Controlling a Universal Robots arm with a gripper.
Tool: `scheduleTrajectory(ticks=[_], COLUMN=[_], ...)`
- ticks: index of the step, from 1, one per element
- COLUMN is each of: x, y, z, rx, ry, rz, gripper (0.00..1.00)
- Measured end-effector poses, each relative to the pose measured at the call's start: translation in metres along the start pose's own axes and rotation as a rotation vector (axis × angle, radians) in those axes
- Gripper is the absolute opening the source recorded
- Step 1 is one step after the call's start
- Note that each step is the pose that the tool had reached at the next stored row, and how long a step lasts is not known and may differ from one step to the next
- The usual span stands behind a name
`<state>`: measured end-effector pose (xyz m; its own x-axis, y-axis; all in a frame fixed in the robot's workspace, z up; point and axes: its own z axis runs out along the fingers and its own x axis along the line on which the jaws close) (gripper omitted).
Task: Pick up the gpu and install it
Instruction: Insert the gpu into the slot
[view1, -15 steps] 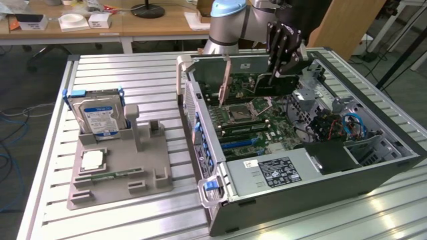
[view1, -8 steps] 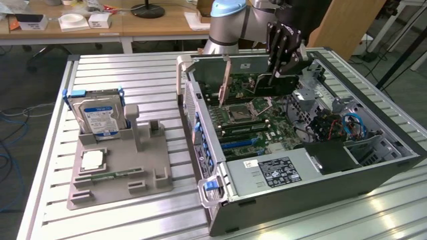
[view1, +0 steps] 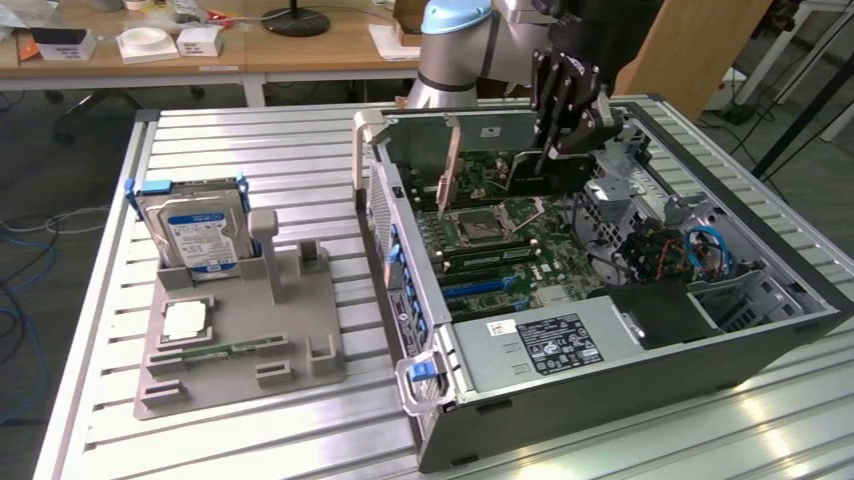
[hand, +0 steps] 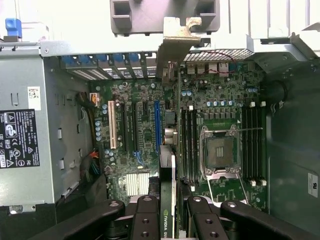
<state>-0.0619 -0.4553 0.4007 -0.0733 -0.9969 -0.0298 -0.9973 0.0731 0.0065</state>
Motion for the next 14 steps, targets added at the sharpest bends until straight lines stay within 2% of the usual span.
scheduleTrajectory(ticks=[14], x=[0.000], y=[-0.0001], z=[0.0191], rx=[0.0000], ry=[0.0001], rz=[-0.002], gripper=[0.26])
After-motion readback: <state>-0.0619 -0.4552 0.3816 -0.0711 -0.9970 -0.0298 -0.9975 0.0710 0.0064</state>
